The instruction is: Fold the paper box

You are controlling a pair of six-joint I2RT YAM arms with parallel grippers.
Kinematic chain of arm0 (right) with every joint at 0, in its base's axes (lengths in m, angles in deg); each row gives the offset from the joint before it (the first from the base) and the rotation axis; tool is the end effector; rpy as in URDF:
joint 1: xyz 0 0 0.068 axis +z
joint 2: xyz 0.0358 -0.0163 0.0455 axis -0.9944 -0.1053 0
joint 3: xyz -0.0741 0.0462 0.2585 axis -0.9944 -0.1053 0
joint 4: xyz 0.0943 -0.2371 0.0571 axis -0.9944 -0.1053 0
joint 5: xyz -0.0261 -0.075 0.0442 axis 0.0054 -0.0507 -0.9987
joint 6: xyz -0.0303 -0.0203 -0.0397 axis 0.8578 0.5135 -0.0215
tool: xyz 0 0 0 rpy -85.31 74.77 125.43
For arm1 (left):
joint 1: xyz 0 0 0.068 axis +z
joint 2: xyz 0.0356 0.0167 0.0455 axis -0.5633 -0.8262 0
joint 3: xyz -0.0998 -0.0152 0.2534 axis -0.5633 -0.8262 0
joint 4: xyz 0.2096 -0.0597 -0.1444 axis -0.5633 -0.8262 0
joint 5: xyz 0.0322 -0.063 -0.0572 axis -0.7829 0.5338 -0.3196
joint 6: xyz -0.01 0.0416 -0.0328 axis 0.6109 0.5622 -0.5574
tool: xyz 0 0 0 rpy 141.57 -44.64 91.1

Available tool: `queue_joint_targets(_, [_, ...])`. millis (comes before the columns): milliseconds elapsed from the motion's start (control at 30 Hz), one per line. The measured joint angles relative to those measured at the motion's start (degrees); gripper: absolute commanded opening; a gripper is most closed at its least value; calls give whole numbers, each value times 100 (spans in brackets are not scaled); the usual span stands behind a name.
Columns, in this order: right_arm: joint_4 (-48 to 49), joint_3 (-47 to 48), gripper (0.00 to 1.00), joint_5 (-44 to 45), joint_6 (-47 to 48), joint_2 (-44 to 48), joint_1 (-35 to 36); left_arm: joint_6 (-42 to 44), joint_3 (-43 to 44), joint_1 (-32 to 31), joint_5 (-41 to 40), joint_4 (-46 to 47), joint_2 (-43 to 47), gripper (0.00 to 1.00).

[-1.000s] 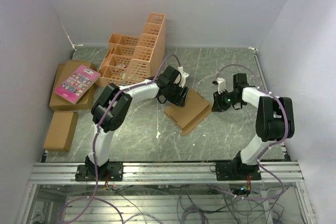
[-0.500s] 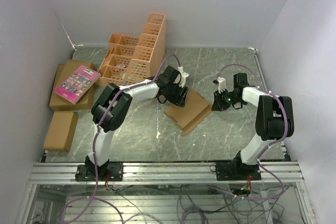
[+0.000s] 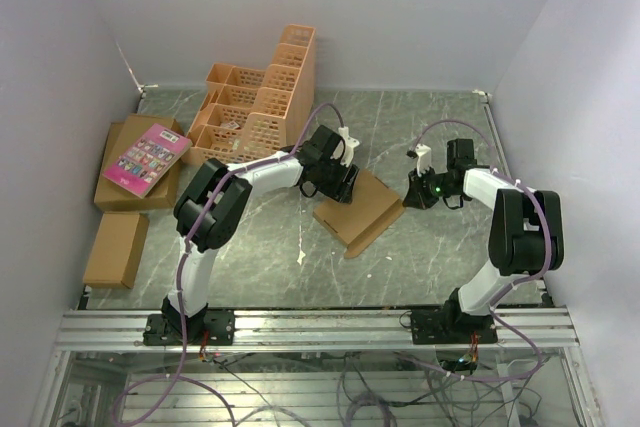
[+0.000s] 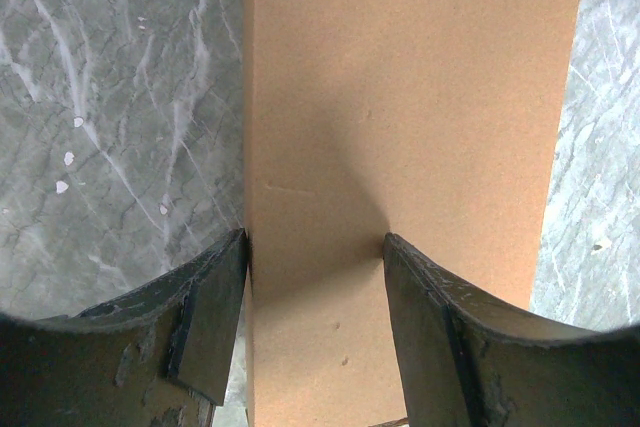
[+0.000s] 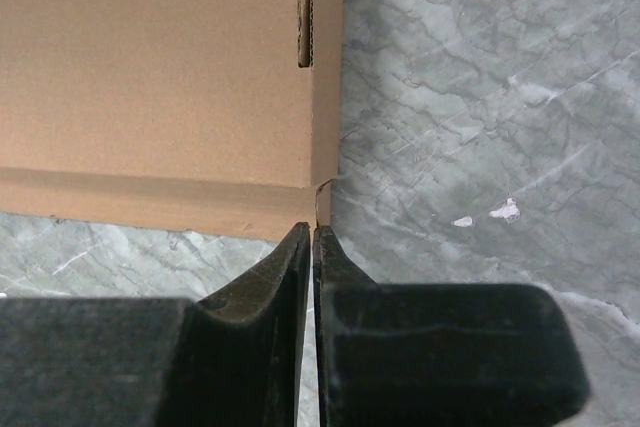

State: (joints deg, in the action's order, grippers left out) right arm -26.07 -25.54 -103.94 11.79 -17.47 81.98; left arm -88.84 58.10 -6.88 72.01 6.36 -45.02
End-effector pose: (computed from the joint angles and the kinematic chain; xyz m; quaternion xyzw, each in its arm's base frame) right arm 0.3066 0.0117 0.1573 -0.2871 0.8797 0.2599 0.2760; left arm 0.3297 -0.3031 0.1662 0.3125 0.8812 -0.2696 0.2304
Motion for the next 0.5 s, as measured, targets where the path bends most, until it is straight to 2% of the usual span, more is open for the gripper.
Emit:
queue_joint_targets(200, [2, -9, 3, 2, 68, 0, 0, 0, 4, 0, 7, -2, -7, 65])
queue_joint_targets(500, [2, -9, 8, 4, 131, 0, 0, -2, 37, 4, 22, -26, -22, 65])
